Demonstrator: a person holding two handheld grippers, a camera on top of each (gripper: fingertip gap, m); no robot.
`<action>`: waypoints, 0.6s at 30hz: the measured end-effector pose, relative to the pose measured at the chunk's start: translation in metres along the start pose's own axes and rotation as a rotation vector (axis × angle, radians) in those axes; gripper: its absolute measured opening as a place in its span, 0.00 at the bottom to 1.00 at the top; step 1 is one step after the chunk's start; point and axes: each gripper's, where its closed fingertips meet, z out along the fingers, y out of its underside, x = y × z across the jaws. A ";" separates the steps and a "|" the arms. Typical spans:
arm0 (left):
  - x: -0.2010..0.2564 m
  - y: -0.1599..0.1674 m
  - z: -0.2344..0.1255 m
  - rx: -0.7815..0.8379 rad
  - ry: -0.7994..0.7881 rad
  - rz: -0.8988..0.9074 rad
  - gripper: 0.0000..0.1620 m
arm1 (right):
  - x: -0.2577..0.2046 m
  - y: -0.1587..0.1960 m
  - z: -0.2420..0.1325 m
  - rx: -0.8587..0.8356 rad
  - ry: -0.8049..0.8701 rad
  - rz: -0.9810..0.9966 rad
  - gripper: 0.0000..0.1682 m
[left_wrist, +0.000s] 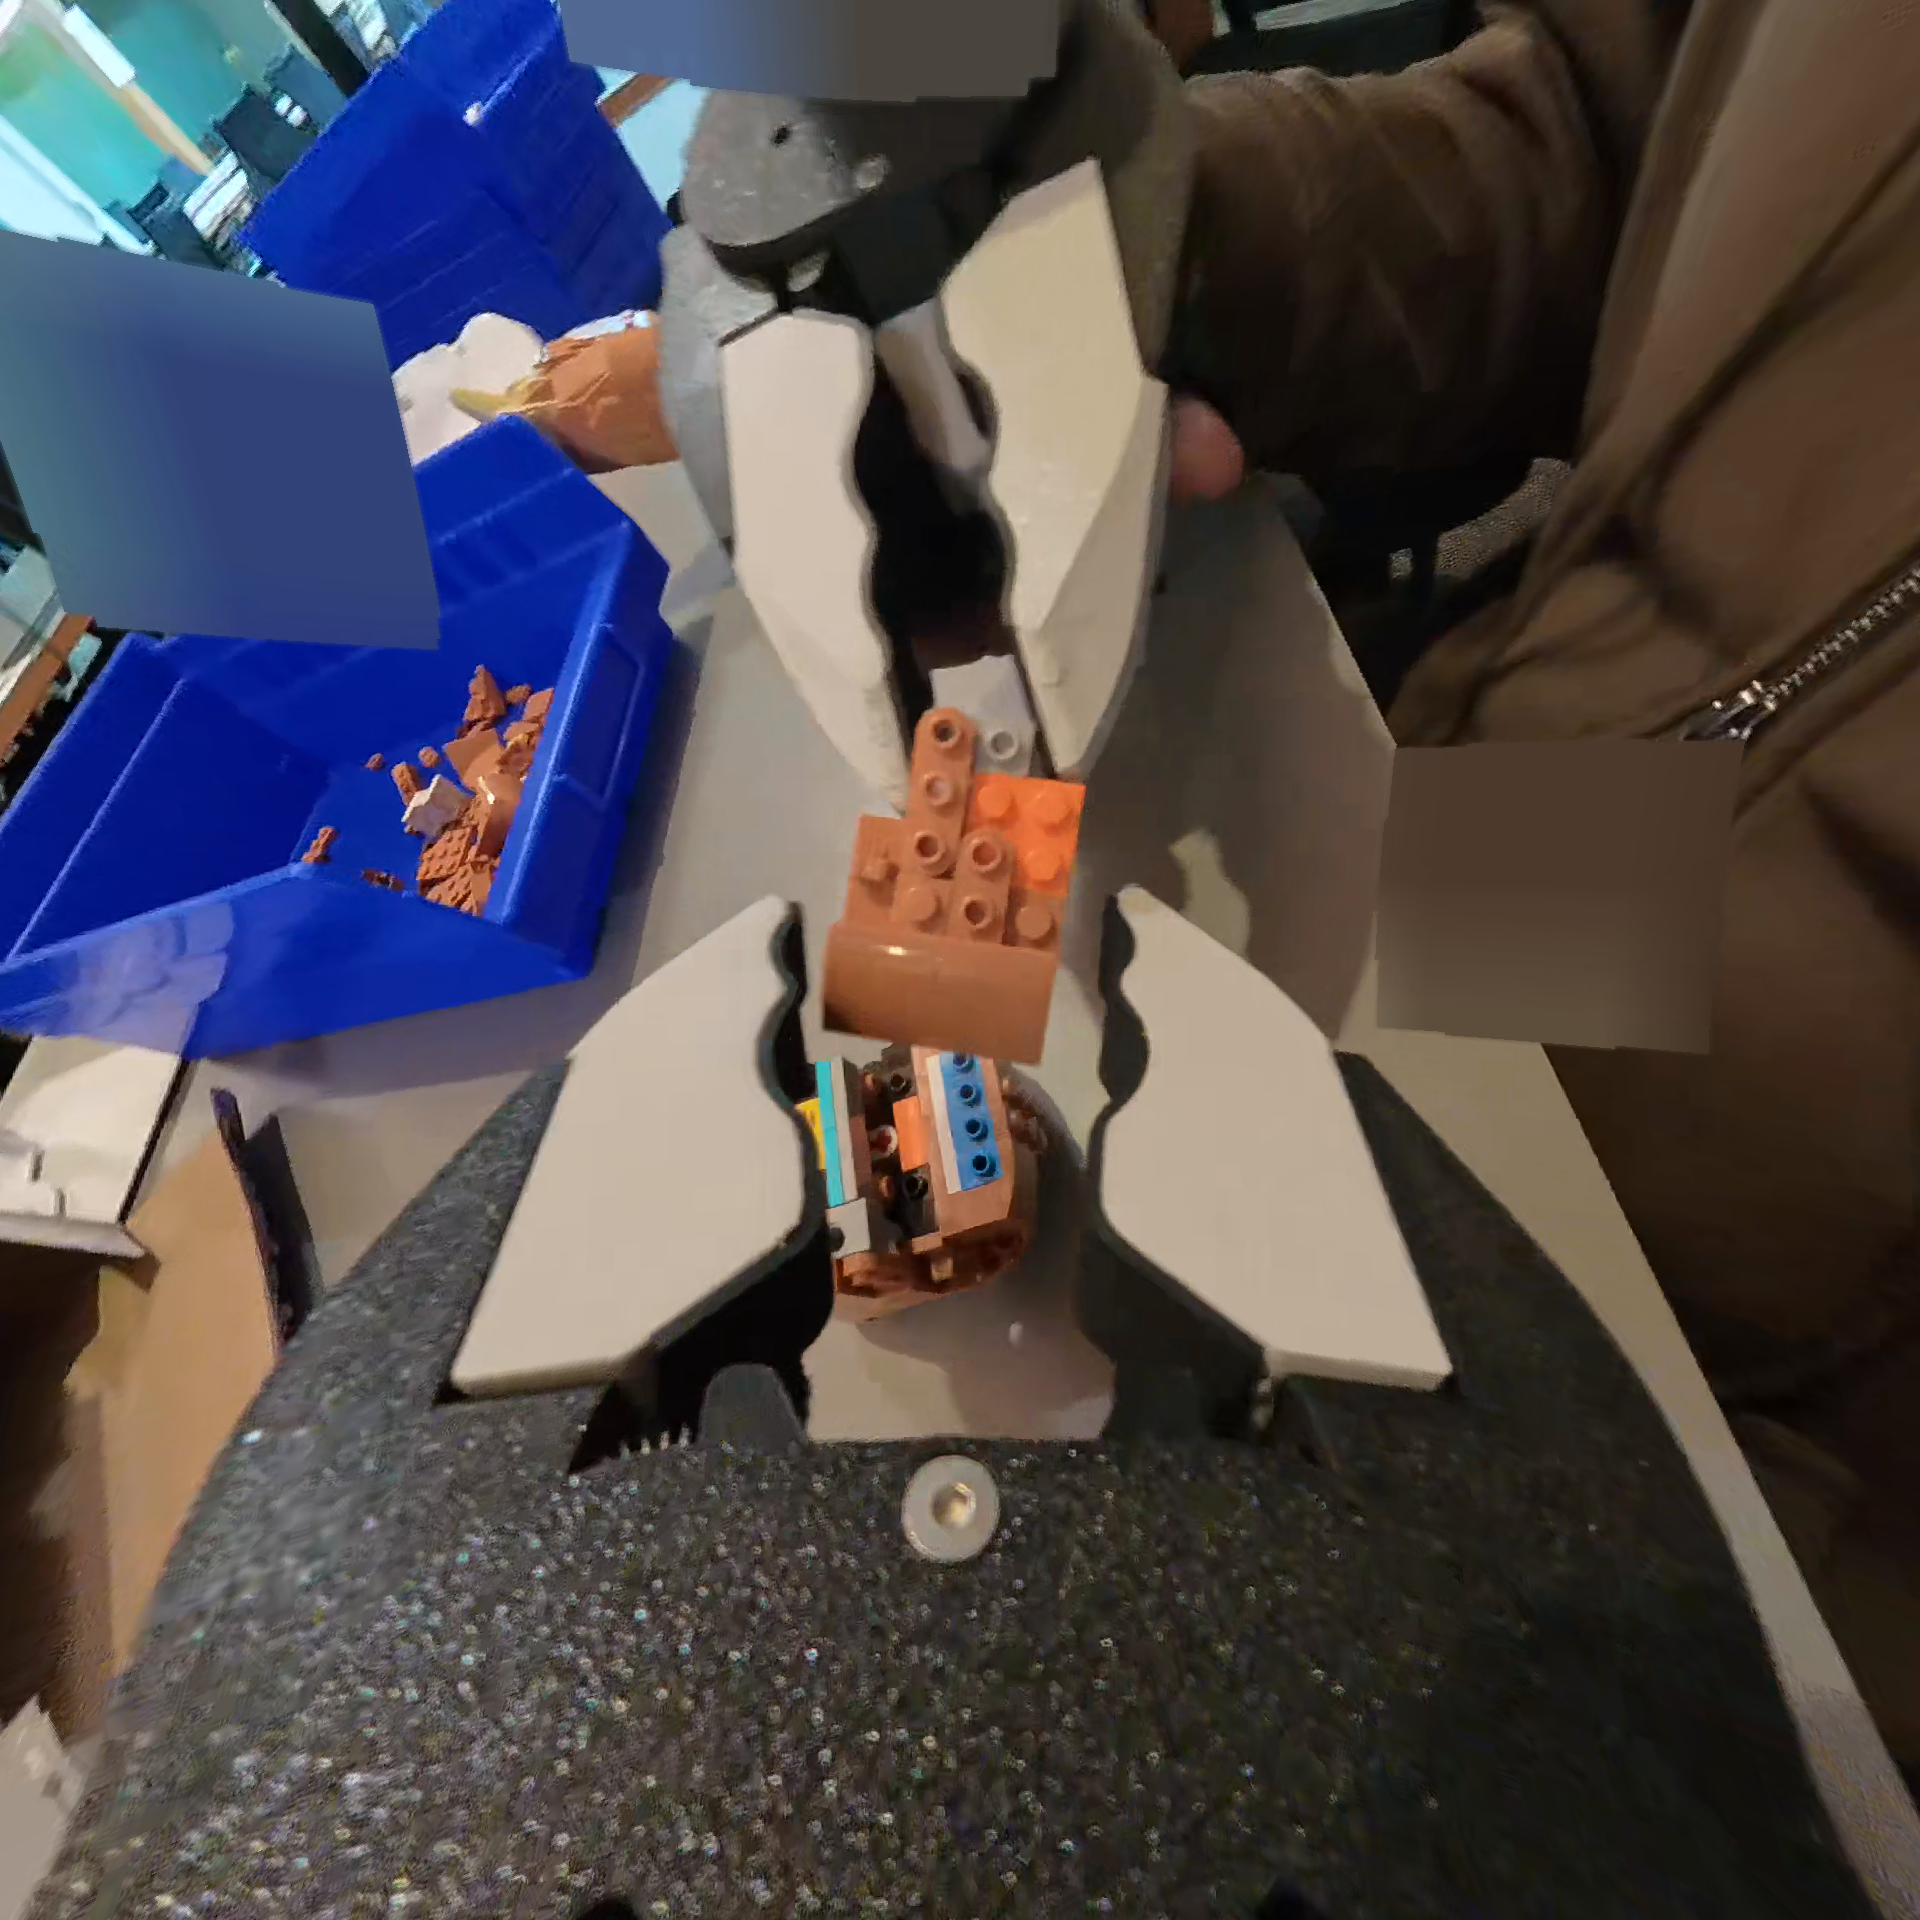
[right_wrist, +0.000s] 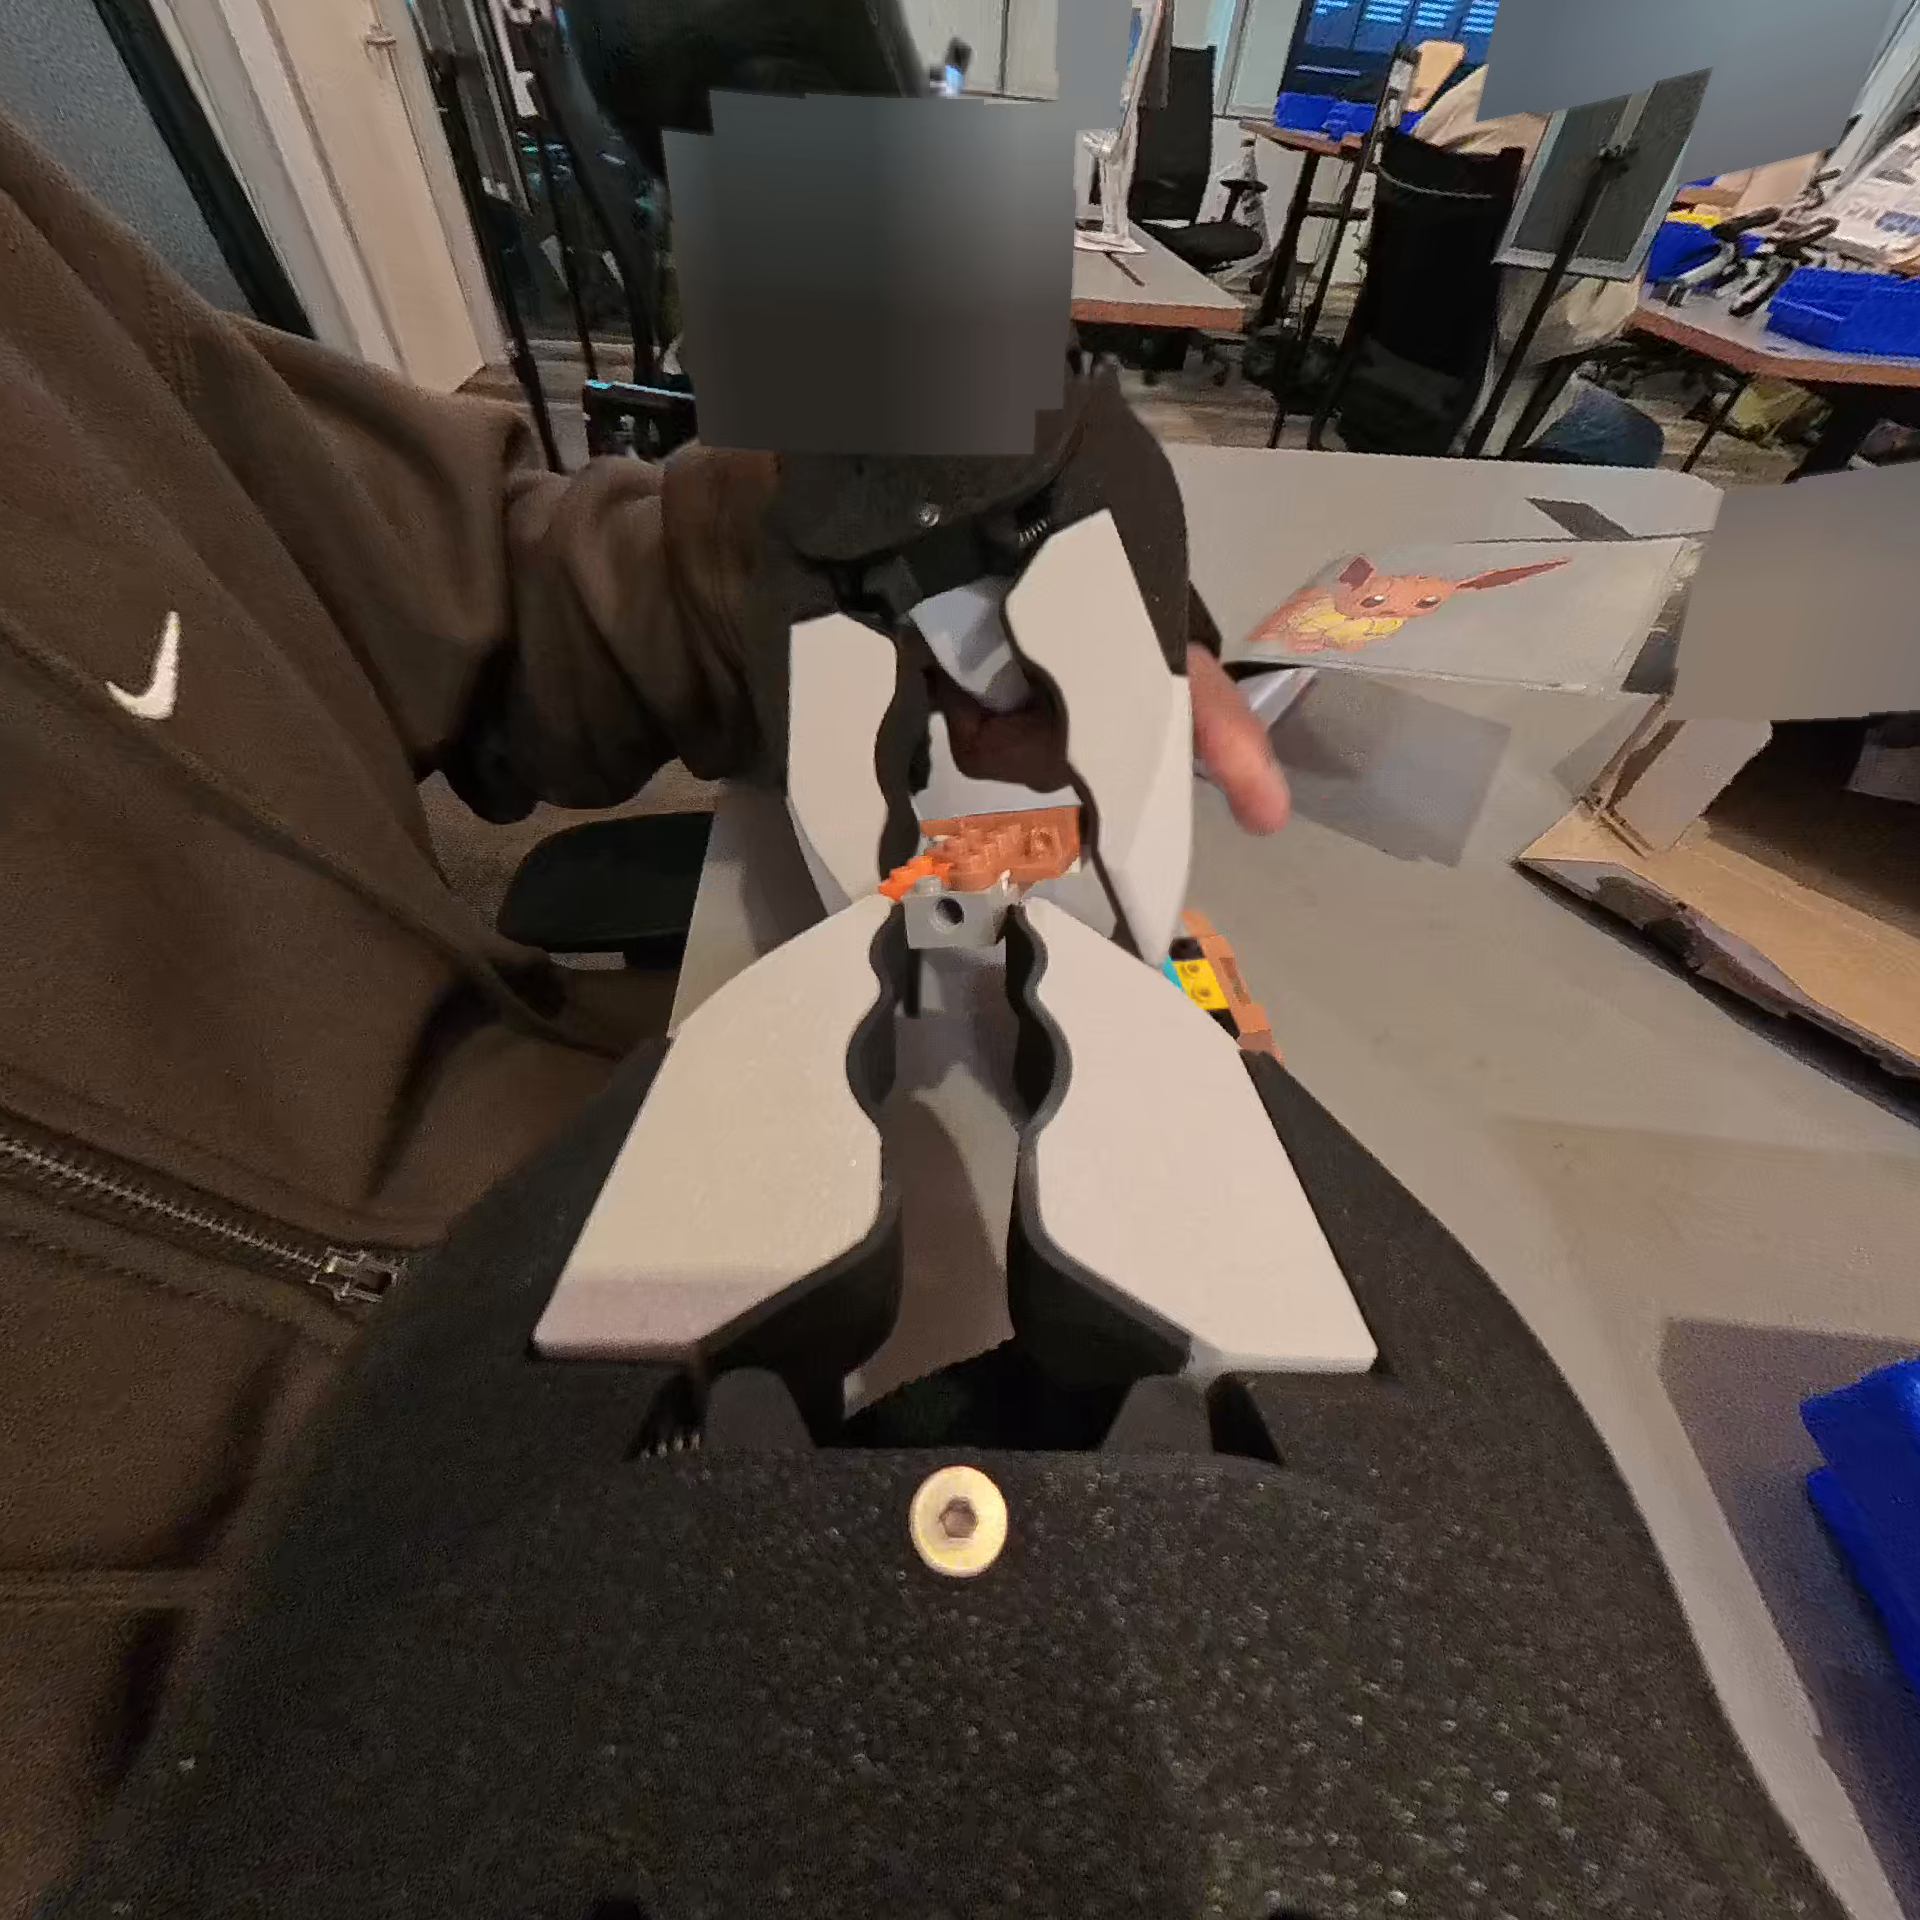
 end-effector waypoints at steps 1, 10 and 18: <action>0.000 -0.001 0.001 0.013 -0.010 0.012 0.28 | 0.000 -0.001 0.001 0.005 -0.005 0.002 0.10; -0.003 -0.013 -0.002 0.149 -0.103 -0.284 0.24 | 0.006 -0.020 -0.006 0.104 0.127 -0.122 0.09; 0.005 -0.012 0.001 0.122 -0.086 -0.337 0.24 | 0.001 -0.016 -0.007 0.072 0.066 -0.068 0.09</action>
